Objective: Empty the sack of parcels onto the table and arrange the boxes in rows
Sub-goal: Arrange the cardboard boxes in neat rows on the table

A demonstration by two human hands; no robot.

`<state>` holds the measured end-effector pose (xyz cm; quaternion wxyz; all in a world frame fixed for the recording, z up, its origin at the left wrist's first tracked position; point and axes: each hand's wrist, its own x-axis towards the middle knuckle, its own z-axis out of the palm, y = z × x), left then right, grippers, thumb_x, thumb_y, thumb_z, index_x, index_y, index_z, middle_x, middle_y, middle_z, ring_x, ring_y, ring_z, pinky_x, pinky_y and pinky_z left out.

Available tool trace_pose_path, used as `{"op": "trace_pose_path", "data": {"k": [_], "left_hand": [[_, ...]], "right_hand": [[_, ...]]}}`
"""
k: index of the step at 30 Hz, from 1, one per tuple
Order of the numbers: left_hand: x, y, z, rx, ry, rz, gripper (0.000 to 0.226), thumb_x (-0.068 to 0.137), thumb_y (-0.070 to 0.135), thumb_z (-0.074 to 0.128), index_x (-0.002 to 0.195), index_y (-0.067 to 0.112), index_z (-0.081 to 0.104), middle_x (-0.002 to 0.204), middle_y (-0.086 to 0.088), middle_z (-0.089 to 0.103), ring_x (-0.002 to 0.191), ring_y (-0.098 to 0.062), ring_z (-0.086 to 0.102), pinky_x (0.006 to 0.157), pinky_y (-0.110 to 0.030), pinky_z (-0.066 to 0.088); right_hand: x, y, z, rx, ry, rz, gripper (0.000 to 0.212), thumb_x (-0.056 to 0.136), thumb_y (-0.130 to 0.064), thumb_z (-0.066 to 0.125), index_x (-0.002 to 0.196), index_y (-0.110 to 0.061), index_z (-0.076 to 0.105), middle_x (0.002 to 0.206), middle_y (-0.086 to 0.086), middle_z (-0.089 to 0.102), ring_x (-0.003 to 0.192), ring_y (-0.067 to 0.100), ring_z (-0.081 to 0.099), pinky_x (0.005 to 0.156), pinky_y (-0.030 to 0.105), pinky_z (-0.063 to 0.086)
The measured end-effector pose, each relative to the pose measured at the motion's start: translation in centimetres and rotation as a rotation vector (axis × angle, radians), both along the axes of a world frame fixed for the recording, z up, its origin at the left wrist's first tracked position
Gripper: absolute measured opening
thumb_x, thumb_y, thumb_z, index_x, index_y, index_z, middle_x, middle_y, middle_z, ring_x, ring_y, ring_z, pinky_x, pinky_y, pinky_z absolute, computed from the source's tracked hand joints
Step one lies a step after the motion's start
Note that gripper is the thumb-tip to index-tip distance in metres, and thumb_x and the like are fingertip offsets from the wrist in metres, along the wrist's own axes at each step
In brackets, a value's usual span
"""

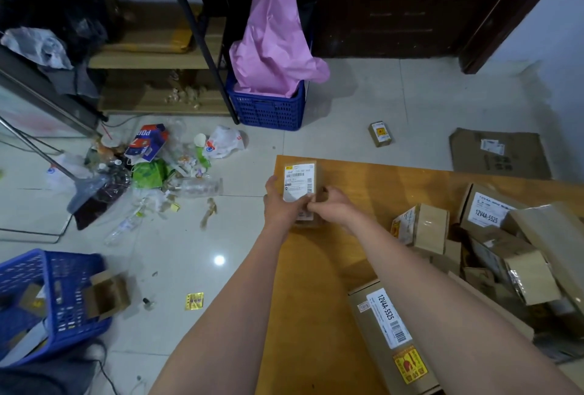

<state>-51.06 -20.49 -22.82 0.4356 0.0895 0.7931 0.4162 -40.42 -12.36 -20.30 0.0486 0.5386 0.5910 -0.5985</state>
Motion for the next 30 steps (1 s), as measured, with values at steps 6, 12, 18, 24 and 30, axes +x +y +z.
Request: {"op": "trace_pose_path", "data": {"k": [6,12,18,24,30], "left_hand": [[-0.8,0.7,-1.8,-0.095,0.12,-0.086,0.053,0.093,0.033,0.063,0.141,0.022,0.045,0.128,-0.009,0.059,0.111,-0.03,0.063,0.093,-0.049,0.054],[-3.1,1.1,-3.2,-0.165,0.199,-0.169,0.075,0.085,0.06,0.061,0.148,0.037,0.029,0.144,-0.007,0.044,0.132,-0.034,0.044,0.107,-0.054,0.04],[-4.0,1.6,-3.6,0.055,0.017,-0.126,0.041,0.101,0.035,0.049,0.142,0.03,0.045,0.129,0.0,0.064,0.109,-0.019,0.064,0.095,-0.037,0.053],[-3.9,1.0,-3.8,0.023,-0.032,-0.051,0.037,0.103,0.035,0.044,0.136,0.018,0.05,0.126,-0.003,0.064,0.104,-0.017,0.062,0.08,-0.025,0.047],[-4.1,1.0,-3.7,-0.024,-0.03,-0.059,0.042,0.103,0.037,0.044,0.14,0.016,0.047,0.13,-0.006,0.063,0.111,-0.022,0.063,0.087,-0.029,0.051]], "right_hand": [[-0.9,0.3,-2.2,0.048,-0.053,-0.043,0.052,0.087,-0.034,0.071,0.131,-0.013,0.054,0.131,0.003,0.062,0.112,0.021,0.062,0.079,0.027,0.047],[-3.0,1.6,-3.0,0.149,-0.1,0.004,0.049,0.087,-0.033,0.071,0.129,-0.015,0.052,0.126,0.005,0.063,0.107,0.026,0.064,0.076,0.043,0.06],[-4.6,2.5,-3.1,0.098,-0.066,-0.023,0.042,0.088,-0.027,0.071,0.127,-0.016,0.057,0.125,0.007,0.064,0.105,0.028,0.065,0.066,0.041,0.062],[-5.4,1.6,-3.0,0.087,-0.056,0.0,0.04,0.09,-0.026,0.068,0.127,-0.016,0.056,0.126,0.006,0.063,0.107,0.029,0.065,0.072,0.045,0.062],[-5.5,1.3,-2.9,0.089,-0.068,-0.012,0.04,0.09,-0.028,0.069,0.126,-0.016,0.056,0.127,0.006,0.063,0.106,0.027,0.065,0.074,0.043,0.061]]}}
